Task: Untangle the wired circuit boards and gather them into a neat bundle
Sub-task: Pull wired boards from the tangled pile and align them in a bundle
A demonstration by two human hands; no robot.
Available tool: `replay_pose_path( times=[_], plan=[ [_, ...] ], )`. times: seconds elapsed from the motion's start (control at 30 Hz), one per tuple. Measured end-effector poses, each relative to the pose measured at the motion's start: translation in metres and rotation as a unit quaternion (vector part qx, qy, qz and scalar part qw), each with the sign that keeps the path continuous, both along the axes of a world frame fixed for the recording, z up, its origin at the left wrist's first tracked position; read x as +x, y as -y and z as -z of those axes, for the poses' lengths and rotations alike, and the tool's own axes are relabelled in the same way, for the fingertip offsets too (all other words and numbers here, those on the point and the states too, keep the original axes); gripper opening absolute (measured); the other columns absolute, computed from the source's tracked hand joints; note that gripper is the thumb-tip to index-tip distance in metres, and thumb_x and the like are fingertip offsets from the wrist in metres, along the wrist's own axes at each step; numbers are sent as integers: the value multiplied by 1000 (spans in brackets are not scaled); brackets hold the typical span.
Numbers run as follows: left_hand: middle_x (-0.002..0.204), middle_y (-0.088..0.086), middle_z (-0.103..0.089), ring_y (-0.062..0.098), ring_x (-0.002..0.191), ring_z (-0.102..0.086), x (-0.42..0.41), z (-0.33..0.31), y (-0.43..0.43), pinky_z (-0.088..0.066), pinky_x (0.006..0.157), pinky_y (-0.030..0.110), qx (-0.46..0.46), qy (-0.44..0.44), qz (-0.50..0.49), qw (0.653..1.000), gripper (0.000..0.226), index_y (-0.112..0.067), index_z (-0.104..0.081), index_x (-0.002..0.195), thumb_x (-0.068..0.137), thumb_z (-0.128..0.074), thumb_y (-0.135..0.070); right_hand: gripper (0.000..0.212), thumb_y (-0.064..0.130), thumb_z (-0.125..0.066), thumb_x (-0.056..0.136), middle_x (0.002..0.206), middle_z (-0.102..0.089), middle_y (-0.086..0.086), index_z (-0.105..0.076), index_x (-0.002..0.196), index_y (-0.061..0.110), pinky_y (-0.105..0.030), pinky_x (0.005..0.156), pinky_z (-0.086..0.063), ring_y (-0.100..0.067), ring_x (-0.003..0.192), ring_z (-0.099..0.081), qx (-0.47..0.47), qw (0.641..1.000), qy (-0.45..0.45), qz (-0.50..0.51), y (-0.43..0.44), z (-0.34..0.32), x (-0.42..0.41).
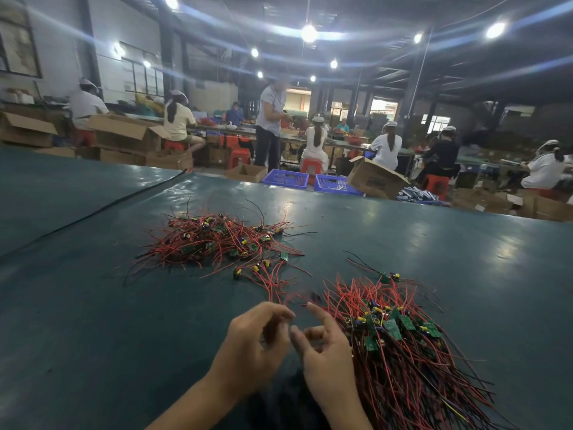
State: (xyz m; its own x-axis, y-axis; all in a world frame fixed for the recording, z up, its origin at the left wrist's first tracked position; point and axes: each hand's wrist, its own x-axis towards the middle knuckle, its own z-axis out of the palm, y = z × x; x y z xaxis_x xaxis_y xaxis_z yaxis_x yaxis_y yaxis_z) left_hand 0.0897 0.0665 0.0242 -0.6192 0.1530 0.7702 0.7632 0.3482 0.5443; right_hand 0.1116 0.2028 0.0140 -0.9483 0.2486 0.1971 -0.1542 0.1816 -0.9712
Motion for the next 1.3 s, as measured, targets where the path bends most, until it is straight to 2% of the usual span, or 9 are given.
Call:
replay_pose_path(
  times=[0.13,0.37,0.5,0.63,0.7,0.83,0.97,1.1,1.3],
  plan=[
    [81,-6,-66,10,70,-64,6,2,-1,-53,61,32,-23,9,62,998,12,-9,-68,91,85,-58,-11,35,15,-68,89,80,-66,-1,-63,121,26,-32,64,-53,-9,60,-61,93,996,-2,-9,0,1,2],
    [91,-12,-61,12,79,-63,6,-5,0,-50,67,22,41,-20,76,996,18,-19,-63,104,88,-56,-14,11,25,-66,91,80,-68,8,-73,99,26,-22,66,-50,-6,71,-62,153,986,-15,66,0,-3,4],
    [124,-10,-56,16,109,-60,4,1,1,-49,85,22,33,71,94,993,50,-28,-45,136,88,-58,-33,14,22,-66,91,64,-66,-1,-74,79,21,-16,49,-41,-3,49,-52,-2,996,-66,66,1,-8,3],
    [134,-23,-47,0,124,-46,-2,7,3,-36,98,12,-63,143,52,986,55,-41,-37,139,88,-52,-54,19,23,-63,90,57,-60,-2,-74,77,15,-18,45,-36,-6,45,-43,-189,979,-54,59,-1,-16,0],
    [130,-21,-51,-6,117,-49,-4,8,1,-42,95,14,-47,186,51,980,46,-42,-40,138,93,-50,-46,19,22,-62,90,56,-59,-2,-75,80,13,-17,41,-35,-5,43,-42,-250,966,-42,47,0,-19,1],
    [118,-9,-64,8,94,-66,-9,1,-1,-54,68,23,153,321,57,933,33,-32,-55,127,103,-39,-15,20,20,-59,90,56,-56,-3,-74,83,10,-16,33,-29,-5,36,-36,-350,936,-35,23,-4,-26,2],
    [103,-3,-73,15,86,-70,-10,1,6,-55,76,24,52,311,102,944,34,-28,-58,125,95,-57,-11,22,14,-50,96,55,-50,-2,-68,92,2,-15,32,-25,-5,34,-32,-393,919,-10,-17,-6,-31,3],
    [92,-16,-73,7,84,-69,-2,5,0,-52,85,26,-98,227,107,963,35,-34,-64,121,86,-65,-35,23,17,-52,88,43,-35,2,-67,91,-1,-14,32,-22,-4,30,-24,-384,921,14,-65,-3,-33,5],
    [77,1,-75,22,70,-70,-3,3,-6,-57,69,28,11,264,94,960,7,-14,-73,93,89,-67,-12,25,18,-63,80,58,-57,-4,-73,99,4,-19,36,-34,-7,41,-42,-399,916,12,-39,-3,-27,2]
  ],
)
